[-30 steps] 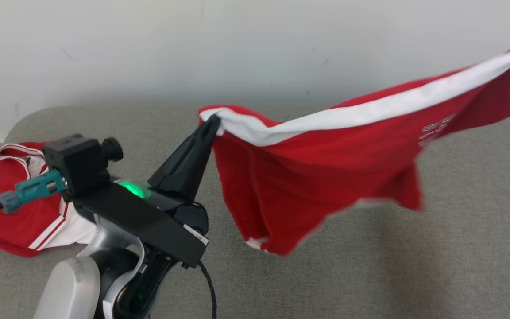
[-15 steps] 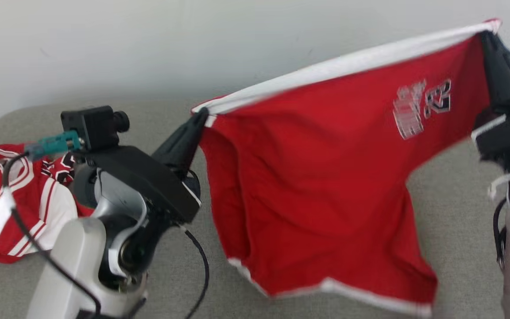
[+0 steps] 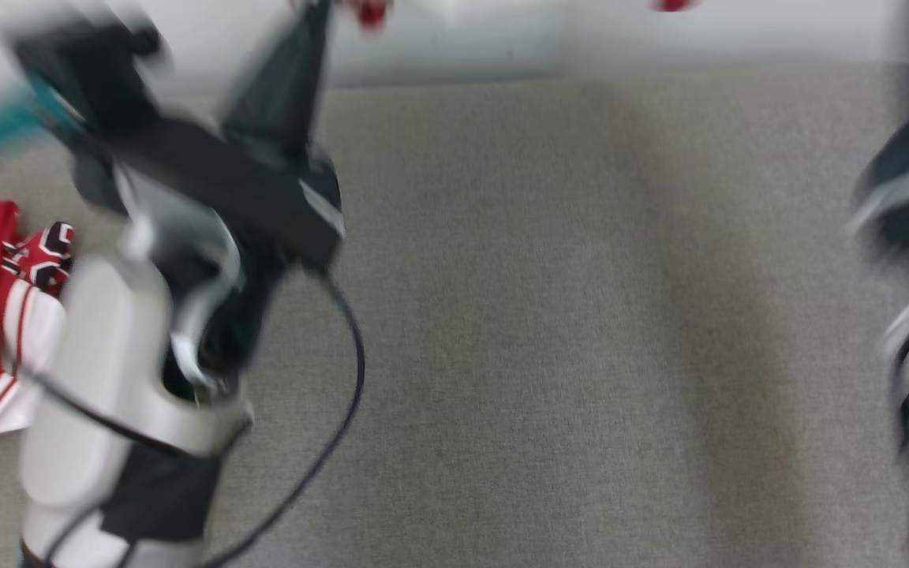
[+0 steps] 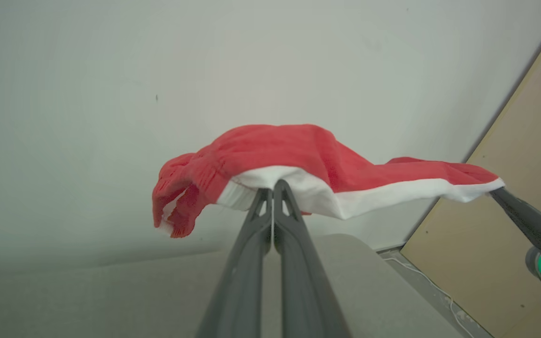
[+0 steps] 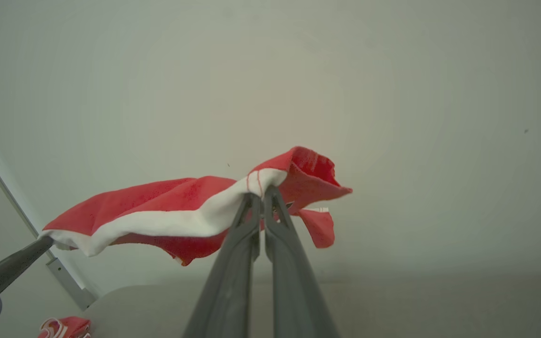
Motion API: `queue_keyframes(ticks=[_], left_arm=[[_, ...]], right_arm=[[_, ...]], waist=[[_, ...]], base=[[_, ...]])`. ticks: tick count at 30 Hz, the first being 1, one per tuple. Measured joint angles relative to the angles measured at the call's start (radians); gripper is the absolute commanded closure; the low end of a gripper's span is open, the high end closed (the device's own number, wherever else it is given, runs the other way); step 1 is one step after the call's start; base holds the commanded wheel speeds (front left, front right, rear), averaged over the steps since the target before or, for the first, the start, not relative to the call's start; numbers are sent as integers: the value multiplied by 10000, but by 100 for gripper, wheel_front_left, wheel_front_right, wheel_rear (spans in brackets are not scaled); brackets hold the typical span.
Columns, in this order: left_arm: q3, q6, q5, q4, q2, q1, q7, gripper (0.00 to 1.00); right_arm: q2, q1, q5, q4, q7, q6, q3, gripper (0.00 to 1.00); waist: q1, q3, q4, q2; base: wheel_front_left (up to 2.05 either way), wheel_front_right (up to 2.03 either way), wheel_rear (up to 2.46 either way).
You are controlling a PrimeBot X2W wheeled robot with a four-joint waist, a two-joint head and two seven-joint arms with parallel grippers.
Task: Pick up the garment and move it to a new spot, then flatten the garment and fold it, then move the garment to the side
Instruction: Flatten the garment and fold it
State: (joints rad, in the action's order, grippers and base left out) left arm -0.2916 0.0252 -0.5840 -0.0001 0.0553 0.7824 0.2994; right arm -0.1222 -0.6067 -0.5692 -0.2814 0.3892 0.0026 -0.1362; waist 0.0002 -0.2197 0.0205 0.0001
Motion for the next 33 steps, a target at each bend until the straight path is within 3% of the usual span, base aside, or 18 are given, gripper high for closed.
queue_keyframes(ticks=[6, 8, 18, 25, 33], left_arm=[[-1260, -840, 809, 1795, 1072, -2380, -159, 100], [-1419, -890, 886, 2146, 1191, -2803, -251, 100], [-1450, -1306, 922, 3766, 1057, -1839, -1271, 100], [-1438, -1346, 892, 4213, 1126, -2559, -2061, 100], [-1664, -1486, 520, 4466, 1256, -4322, -2633, 100]], right_arm=[[38, 4249, 113, 656, 1319, 477, 1225, 100], [12, 4933, 136, 928, 1662, 621, 1607, 100], [-573, 4315, 337, 1896, 2096, 692, 1379, 100], [-602, 4428, -61, 2067, 2249, 869, 1398, 100], [-918, 6086, -560, 2424, 2729, 993, 1277, 100]], waist=[[0, -757, 189, 1], [-1, -1022, 263, 0], [0, -1960, 274, 1], [-1, -1386, 96, 0], [-4, -222, -232, -1]], base=[[0, 0, 0], [0, 0, 0], [0, 0, 0], [0, 0, 0], [0, 0, 0]])
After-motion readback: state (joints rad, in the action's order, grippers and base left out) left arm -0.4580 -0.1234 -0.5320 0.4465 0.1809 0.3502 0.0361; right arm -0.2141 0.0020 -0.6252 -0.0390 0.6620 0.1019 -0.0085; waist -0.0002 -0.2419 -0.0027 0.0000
